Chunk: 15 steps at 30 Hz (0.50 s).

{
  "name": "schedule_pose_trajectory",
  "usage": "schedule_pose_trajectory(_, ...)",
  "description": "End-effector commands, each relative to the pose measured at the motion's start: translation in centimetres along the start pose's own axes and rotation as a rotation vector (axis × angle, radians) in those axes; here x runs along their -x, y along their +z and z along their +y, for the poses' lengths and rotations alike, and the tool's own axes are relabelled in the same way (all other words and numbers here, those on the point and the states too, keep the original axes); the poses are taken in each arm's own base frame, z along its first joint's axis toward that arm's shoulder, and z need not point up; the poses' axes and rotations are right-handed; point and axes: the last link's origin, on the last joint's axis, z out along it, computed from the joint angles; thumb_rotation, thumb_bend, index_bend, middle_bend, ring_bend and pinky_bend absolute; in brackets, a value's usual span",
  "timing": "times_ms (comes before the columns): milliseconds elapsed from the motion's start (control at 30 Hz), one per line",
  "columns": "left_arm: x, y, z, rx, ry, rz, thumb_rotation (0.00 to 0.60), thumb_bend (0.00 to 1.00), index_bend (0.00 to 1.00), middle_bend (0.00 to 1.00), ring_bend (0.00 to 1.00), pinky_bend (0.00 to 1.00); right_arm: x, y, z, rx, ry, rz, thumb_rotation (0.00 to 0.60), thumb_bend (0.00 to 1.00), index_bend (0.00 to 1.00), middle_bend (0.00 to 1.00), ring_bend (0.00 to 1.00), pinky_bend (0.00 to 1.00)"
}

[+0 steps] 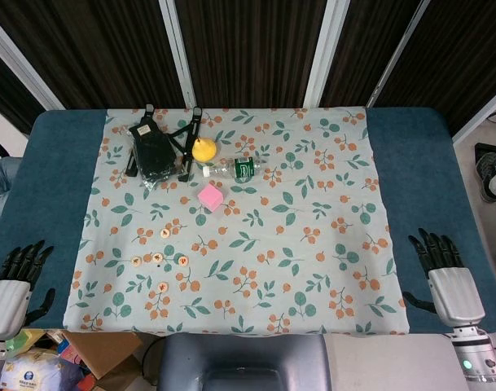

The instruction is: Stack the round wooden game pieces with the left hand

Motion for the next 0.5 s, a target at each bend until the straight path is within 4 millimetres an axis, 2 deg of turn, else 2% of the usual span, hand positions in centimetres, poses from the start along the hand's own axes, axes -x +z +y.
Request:
schedule_pose_trajectory(33, 0.1, 0.0, 0.1, 0.001, -0.002, -0.007, 0.600, 0.47, 0.00, 0.00, 0.00, 0.00, 0.1, -0.1, -0.1, -0.004, -0.002, -0.004, 0.600, 0.20, 0.00, 0.00, 0.00, 0.00)
schedule_pose_trajectory(167, 0.4, 0.0, 0.4, 0.011, -0.010, -0.030, 0.600, 0.46, 0.00, 0.00, 0.00, 0.00, 0.1, -0.3, -0.1, -0.012, -0.003, -0.012, 0.600, 0.20, 0.00, 0.00, 0.00, 0.00)
schedule_pose_trajectory(267, 0.9, 0.0, 0.8, 0.009, -0.019, -0.041, 0.600, 0.46, 0.00, 0.00, 0.00, 0.05, -0.1, -0.4, -0.2, -0.022, 0.005, -0.011, 0.600, 0.20, 0.00, 0.00, 0.00, 0.00)
schedule_pose_trajectory(300, 1.0, 0.1, 1.0, 0.015, -0.023, -0.034, 0.600, 0.45, 0.00, 0.04, 0.05, 0.17, -0.1, -0.5, -0.2, -0.026, 0.006, -0.011, 0.600, 0.20, 0.00, 0.00, 0.00, 0.00)
schedule_pose_trajectory(333, 1.1, 0.2, 1.4, 0.025, -0.032, -0.015, 0.600, 0.45, 0.02, 0.15, 0.17, 0.35, -0.1, -0.5, -0.2, -0.029, 0.009, -0.011, 0.600, 0.20, 0.00, 0.00, 0.00, 0.00)
schedule_pose_trajectory(367, 1.4, 0.3, 1.8, 0.037, -0.053, 0.012, 0.600, 0.45, 0.05, 0.32, 0.36, 0.60, -0.2, -0.6, -0.1, -0.032, 0.013, -0.012, 0.600, 0.20, 0.00, 0.00, 0.00, 0.00)
schedule_pose_trajectory(400, 1.9, 0.3, 2.1, 0.042, -0.081, 0.021, 0.600, 0.44, 0.09, 0.45, 0.50, 0.75, -0.2, -0.7, -0.1, -0.034, 0.016, -0.012, 0.600, 0.20, 0.00, 0.00, 0.00, 0.00)
schedule_pose_trajectory(433, 2.4, 0.2, 2.5, 0.049, -0.112, 0.019, 0.600, 0.44, 0.17, 0.67, 0.71, 0.92, -0.2, -0.7, -0.1, -0.035, 0.017, -0.012, 0.600, 0.20, 0.00, 0.00, 0.00, 0.00)
schedule_pose_trajectory(467, 3.1, 0.0, 2.9, 0.061, -0.150, 0.003, 0.600, 0.44, 0.23, 0.81, 0.84, 0.99, -0.3, -0.7, 0.0, -0.034, 0.018, -0.012, 0.600, 0.20, 0.00, 0.00, 0.00, 0.00)
schedule_pose_trajectory(500, 3.7, -0.1, 3.2, 0.070, -0.179, -0.015, 0.600, 0.44, 0.26, 0.87, 0.90, 1.00, -0.3, -0.7, 0.0, -0.033, 0.019, -0.012, 0.600, 0.20, 0.00, 0.00, 0.00, 0.00)
